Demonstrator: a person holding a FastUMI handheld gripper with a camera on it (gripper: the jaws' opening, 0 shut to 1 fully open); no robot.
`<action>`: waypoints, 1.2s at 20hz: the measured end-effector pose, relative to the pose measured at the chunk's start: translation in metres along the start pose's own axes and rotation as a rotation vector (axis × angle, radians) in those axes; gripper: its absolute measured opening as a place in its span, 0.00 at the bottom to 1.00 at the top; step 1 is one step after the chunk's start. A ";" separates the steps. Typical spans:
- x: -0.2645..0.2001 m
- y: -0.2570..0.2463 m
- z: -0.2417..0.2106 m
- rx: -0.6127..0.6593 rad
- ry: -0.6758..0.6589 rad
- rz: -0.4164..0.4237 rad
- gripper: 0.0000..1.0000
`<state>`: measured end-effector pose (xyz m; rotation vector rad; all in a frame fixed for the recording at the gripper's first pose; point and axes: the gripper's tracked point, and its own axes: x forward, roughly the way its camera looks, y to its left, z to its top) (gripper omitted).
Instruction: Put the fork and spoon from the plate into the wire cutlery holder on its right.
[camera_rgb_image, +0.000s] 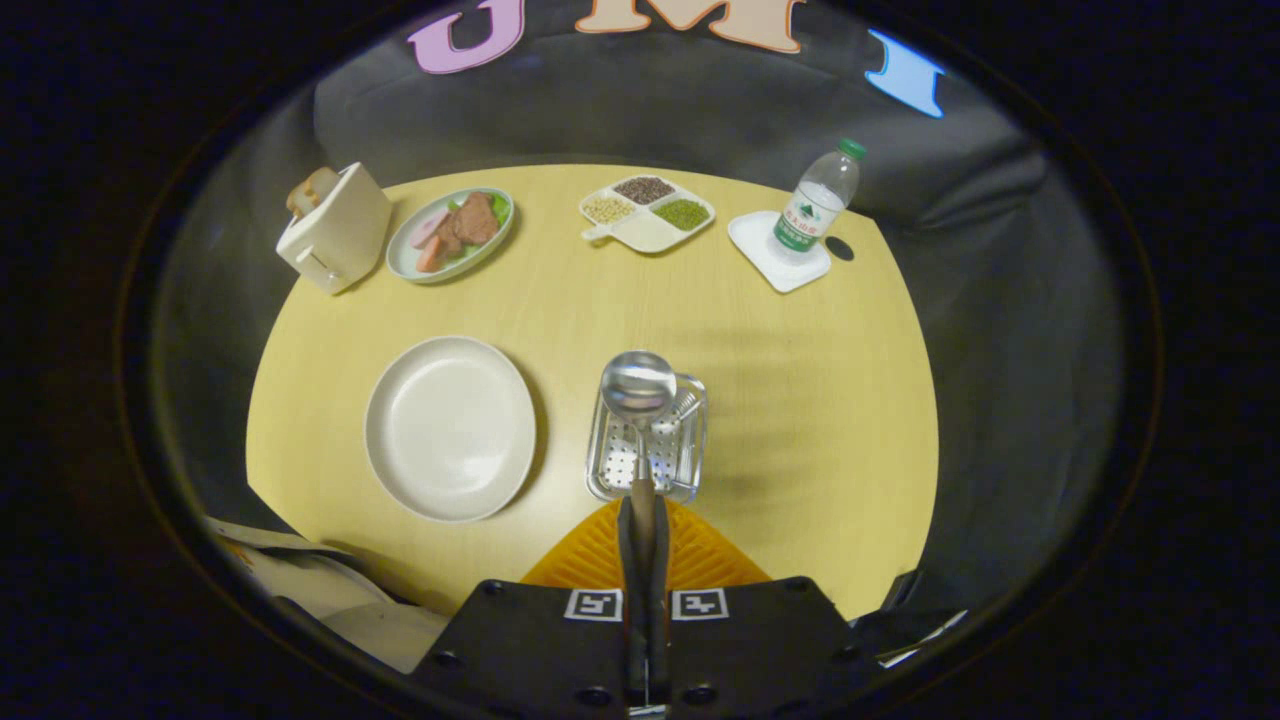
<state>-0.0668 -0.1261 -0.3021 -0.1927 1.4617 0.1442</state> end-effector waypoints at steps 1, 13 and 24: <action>0.002 -0.002 -0.004 0.000 0.013 0.002 0.05; 0.008 -0.011 -0.004 0.027 0.019 0.015 0.17; -0.026 0.013 0.026 0.088 -0.279 0.039 0.86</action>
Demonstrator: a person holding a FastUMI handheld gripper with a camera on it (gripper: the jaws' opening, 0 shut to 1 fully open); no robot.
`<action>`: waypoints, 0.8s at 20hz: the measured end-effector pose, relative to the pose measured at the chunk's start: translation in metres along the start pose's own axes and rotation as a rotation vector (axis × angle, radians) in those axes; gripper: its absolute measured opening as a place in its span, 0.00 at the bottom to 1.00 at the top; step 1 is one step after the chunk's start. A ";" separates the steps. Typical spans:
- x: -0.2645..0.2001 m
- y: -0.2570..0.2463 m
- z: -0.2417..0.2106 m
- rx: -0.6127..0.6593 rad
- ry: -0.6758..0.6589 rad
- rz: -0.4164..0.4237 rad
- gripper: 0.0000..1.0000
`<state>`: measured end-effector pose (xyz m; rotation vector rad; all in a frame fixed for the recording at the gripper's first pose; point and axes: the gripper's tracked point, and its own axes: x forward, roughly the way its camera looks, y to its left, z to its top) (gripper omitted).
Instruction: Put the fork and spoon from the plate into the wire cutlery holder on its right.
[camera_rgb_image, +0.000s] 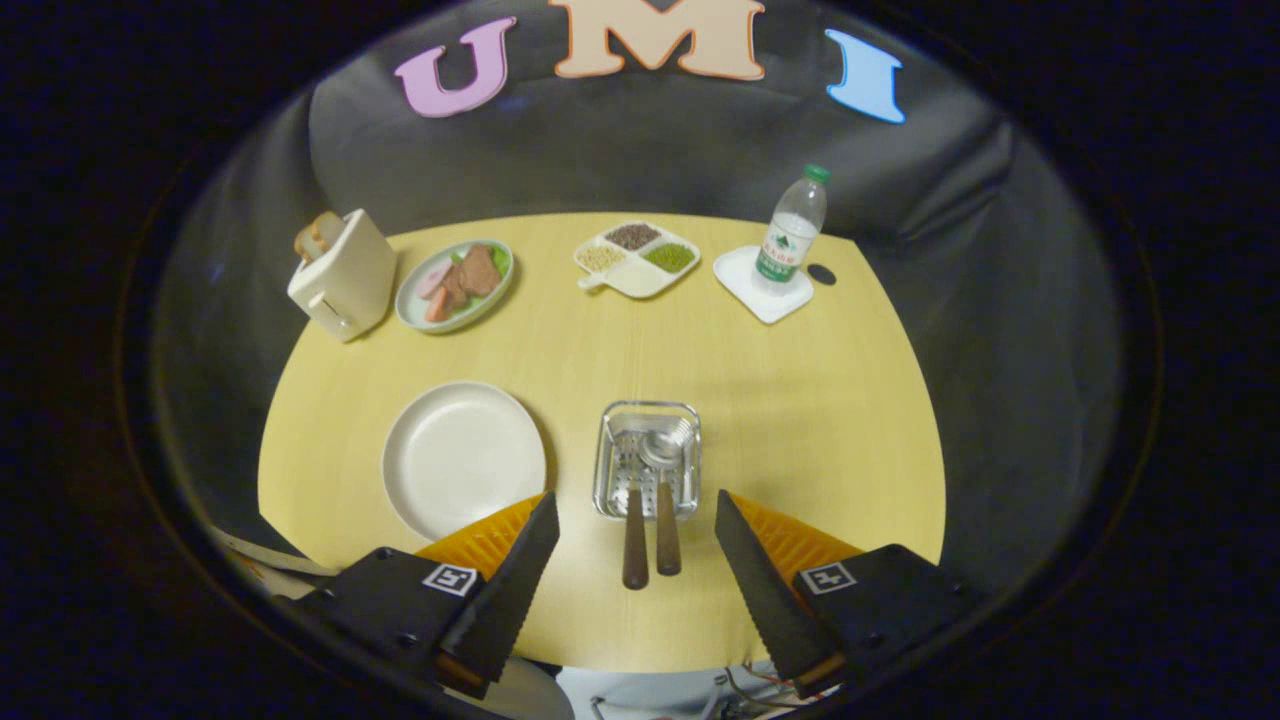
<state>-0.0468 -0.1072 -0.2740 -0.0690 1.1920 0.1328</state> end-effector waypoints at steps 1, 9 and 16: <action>-0.007 0.010 0.011 0.007 -0.087 0.022 0.93; -0.097 0.069 0.063 0.048 -0.615 0.088 0.99; -0.147 0.071 0.082 0.082 -0.859 0.005 0.99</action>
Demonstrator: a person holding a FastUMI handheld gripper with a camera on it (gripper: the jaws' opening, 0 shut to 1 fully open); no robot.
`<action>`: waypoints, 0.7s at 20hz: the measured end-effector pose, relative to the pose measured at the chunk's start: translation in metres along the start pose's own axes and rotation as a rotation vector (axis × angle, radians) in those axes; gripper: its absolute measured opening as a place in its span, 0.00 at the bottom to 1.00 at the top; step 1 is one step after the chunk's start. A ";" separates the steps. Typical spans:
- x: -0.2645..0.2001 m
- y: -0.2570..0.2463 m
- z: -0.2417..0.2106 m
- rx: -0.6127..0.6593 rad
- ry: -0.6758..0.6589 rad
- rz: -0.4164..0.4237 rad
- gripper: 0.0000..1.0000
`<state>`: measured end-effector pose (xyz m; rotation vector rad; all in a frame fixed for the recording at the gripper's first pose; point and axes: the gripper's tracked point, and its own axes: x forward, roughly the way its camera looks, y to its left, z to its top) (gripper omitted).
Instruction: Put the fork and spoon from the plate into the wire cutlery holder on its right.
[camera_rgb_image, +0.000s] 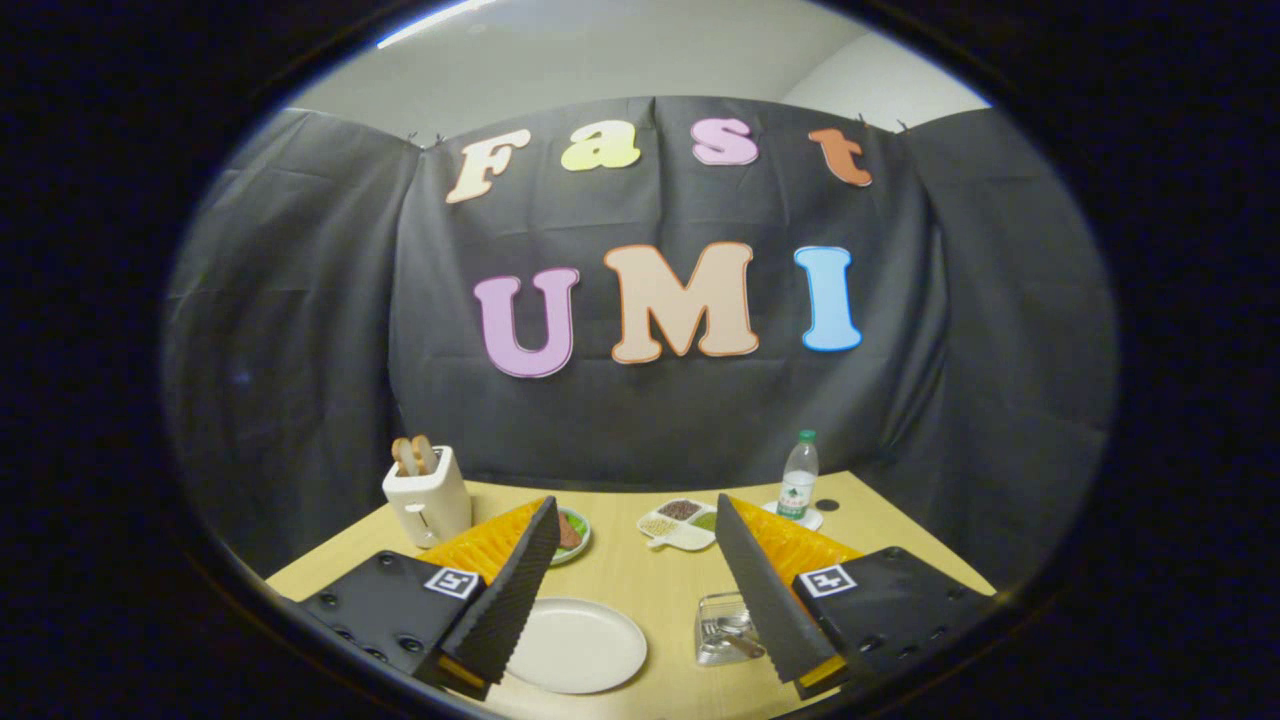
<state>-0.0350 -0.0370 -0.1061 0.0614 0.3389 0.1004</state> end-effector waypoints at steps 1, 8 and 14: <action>-0.002 -0.001 0.003 0.003 -0.016 -0.011 0.99; -0.007 -0.008 0.009 -0.015 -0.039 -0.045 0.99; -0.006 0.000 0.018 -0.039 -0.054 -0.038 0.99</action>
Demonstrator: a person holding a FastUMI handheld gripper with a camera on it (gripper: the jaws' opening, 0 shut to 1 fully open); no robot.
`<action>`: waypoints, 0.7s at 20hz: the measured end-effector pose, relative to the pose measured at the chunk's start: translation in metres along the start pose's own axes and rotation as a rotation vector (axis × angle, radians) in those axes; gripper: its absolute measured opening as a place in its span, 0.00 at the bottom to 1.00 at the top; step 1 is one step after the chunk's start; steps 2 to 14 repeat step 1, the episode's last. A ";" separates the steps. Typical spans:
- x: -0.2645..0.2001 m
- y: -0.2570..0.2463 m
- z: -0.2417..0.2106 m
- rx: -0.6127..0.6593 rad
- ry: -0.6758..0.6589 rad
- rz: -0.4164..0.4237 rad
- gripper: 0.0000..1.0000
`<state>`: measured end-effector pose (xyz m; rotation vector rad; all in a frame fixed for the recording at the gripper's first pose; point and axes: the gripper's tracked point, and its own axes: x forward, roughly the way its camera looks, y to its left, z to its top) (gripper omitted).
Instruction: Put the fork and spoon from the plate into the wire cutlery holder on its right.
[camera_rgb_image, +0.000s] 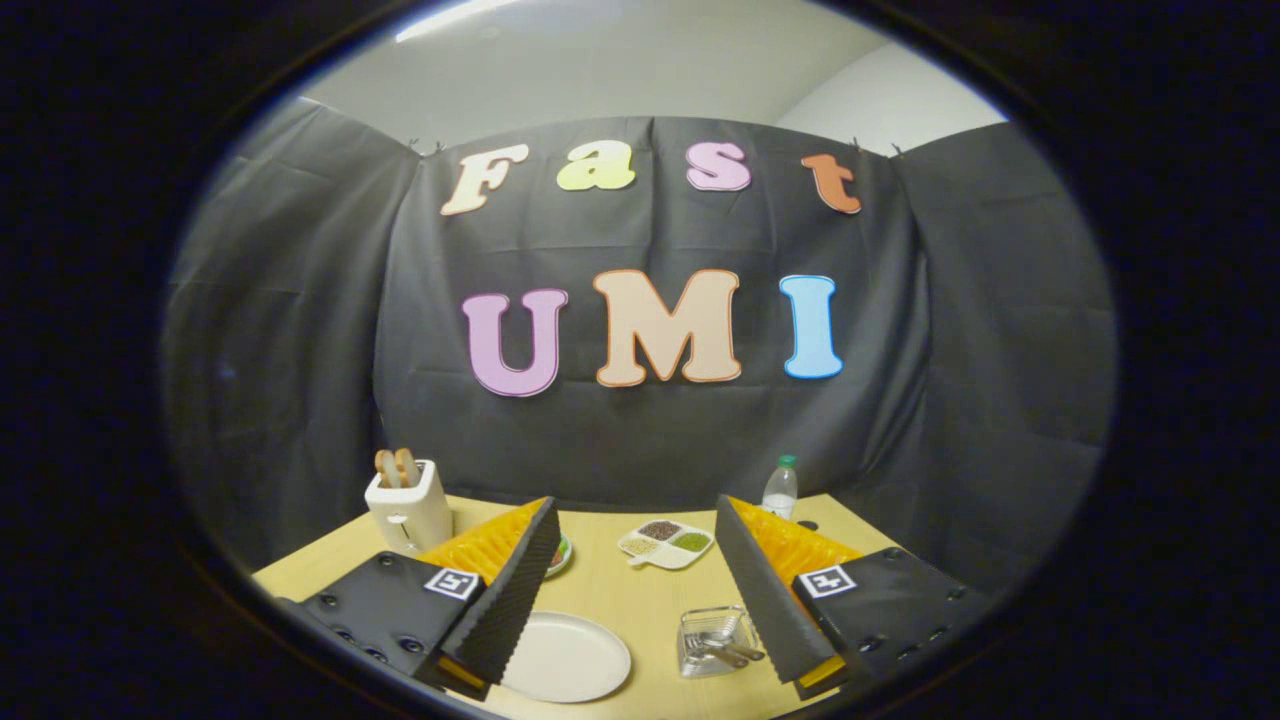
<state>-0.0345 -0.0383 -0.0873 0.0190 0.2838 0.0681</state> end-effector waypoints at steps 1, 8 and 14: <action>0.000 0.002 0.002 -0.006 -0.005 0.003 0.99; 0.000 0.002 0.002 -0.006 -0.005 0.003 0.99; 0.000 0.002 0.002 -0.006 -0.005 0.003 0.99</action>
